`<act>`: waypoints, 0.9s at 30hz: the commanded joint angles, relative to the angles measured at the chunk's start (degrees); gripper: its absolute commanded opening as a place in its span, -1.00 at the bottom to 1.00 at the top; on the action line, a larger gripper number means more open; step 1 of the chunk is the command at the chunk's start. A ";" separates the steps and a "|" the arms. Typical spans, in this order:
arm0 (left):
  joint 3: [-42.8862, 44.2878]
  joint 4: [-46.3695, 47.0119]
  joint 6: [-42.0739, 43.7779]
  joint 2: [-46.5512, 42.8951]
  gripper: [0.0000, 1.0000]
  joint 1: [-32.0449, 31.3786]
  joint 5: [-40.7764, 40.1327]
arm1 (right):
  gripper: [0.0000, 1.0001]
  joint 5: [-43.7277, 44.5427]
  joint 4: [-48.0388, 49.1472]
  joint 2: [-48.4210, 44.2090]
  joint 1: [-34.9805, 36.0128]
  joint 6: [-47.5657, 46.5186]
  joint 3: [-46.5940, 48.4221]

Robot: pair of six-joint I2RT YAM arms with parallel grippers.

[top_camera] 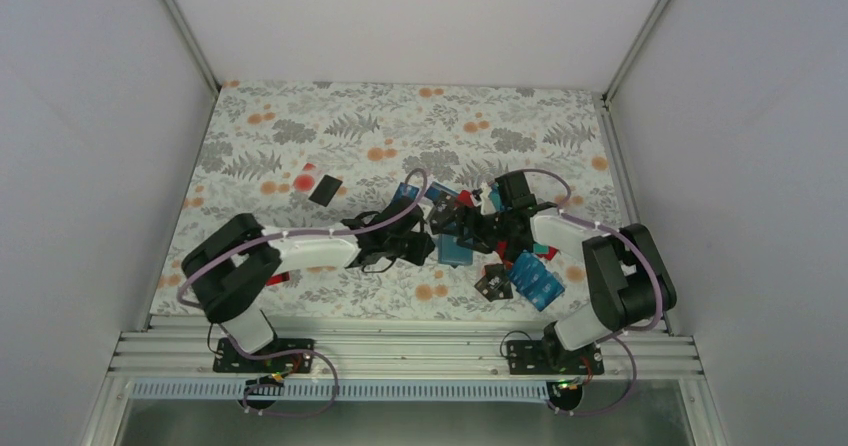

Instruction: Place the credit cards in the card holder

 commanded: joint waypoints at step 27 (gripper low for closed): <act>3.43 6.52 4.69 8.90 -0.64 7.96 6.97 | 0.02 5.16 -1.03 4.31 0.58 -7.20 1.15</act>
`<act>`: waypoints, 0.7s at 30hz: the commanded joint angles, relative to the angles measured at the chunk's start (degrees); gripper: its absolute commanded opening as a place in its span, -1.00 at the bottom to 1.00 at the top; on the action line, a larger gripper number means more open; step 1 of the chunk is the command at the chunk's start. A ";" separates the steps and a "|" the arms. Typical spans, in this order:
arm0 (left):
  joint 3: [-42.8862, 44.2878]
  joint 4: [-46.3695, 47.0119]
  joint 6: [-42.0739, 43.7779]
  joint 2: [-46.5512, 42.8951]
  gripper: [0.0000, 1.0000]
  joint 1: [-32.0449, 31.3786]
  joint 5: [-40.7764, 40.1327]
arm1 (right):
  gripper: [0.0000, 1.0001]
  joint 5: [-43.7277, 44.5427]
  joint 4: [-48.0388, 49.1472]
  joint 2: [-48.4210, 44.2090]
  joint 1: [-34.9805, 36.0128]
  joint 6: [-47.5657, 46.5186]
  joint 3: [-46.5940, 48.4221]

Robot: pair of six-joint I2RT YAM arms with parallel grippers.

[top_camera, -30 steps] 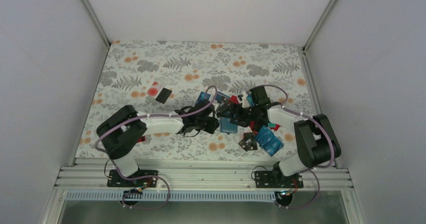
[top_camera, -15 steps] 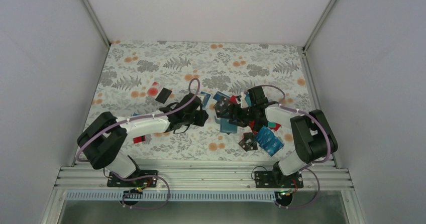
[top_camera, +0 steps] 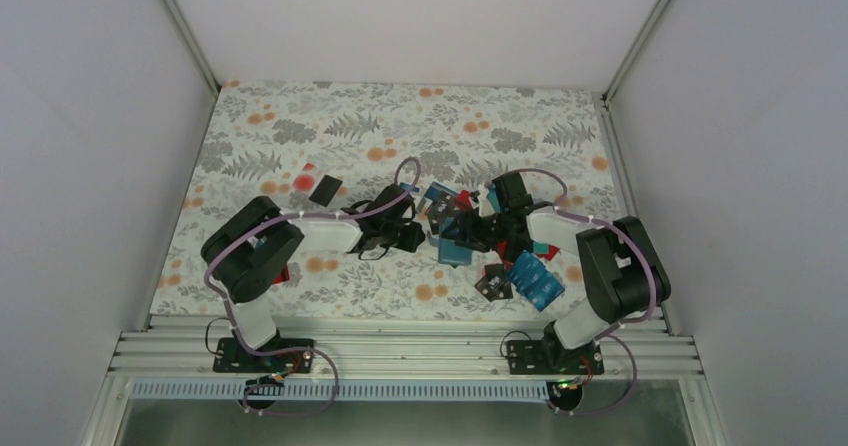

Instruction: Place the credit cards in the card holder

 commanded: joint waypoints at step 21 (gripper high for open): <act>7.89 5.00 1.40 7.25 -0.66 -1.51 7.80 | -0.45 2.92 -1.30 2.55 0.29 -6.45 2.12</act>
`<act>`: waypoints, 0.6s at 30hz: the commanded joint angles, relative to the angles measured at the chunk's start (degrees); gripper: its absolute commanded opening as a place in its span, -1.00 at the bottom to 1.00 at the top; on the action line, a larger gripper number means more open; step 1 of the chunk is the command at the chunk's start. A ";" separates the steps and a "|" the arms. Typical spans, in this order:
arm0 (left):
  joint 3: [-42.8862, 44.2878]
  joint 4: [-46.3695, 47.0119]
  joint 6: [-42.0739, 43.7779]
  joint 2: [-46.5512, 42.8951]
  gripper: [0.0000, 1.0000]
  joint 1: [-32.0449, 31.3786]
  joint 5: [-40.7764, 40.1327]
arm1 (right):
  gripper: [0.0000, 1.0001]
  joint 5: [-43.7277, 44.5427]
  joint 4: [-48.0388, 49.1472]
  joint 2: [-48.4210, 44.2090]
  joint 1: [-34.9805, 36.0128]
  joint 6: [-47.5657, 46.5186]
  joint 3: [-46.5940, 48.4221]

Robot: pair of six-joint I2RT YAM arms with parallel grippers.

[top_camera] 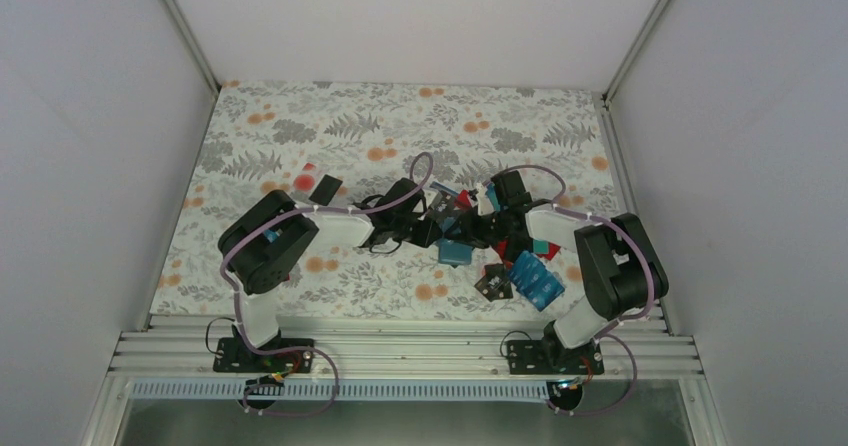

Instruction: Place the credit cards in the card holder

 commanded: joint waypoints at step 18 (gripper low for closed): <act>2.83 -0.50 -0.08 1.11 -0.66 -1.04 -0.13 | -0.91 -0.67 0.18 2.20 0.32 0.05 0.80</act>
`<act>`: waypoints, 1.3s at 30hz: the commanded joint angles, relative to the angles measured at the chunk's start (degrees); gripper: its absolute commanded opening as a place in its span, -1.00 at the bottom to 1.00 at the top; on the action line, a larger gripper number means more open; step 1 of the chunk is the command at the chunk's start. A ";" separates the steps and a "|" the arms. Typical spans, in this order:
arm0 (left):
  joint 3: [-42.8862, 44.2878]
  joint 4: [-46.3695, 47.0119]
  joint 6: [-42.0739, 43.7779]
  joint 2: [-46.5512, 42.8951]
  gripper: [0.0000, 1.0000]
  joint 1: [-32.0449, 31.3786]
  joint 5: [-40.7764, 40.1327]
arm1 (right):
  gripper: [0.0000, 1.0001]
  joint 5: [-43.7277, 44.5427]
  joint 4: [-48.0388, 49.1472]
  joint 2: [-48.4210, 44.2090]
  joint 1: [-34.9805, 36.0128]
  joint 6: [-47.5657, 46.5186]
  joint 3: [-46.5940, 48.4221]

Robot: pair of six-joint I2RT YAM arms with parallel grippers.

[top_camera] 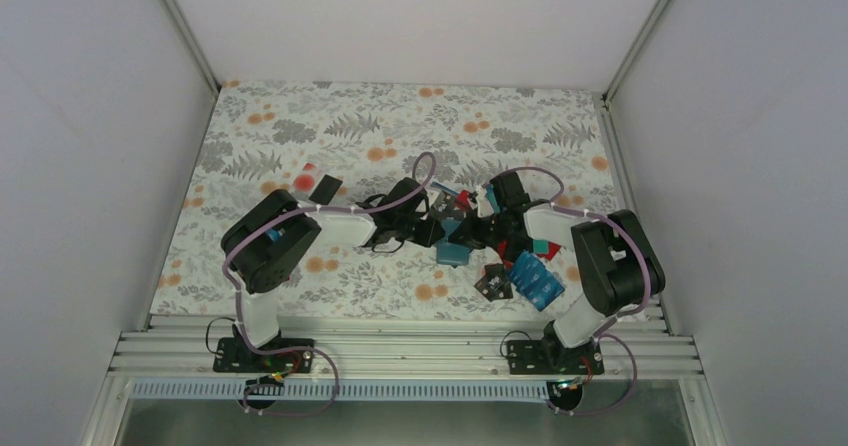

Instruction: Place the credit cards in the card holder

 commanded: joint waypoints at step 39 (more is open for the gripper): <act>12.74 -13.40 9.38 7.91 -0.65 0.12 4.95 | -0.92 4.78 -9.67 -1.54 -0.12 -4.34 7.61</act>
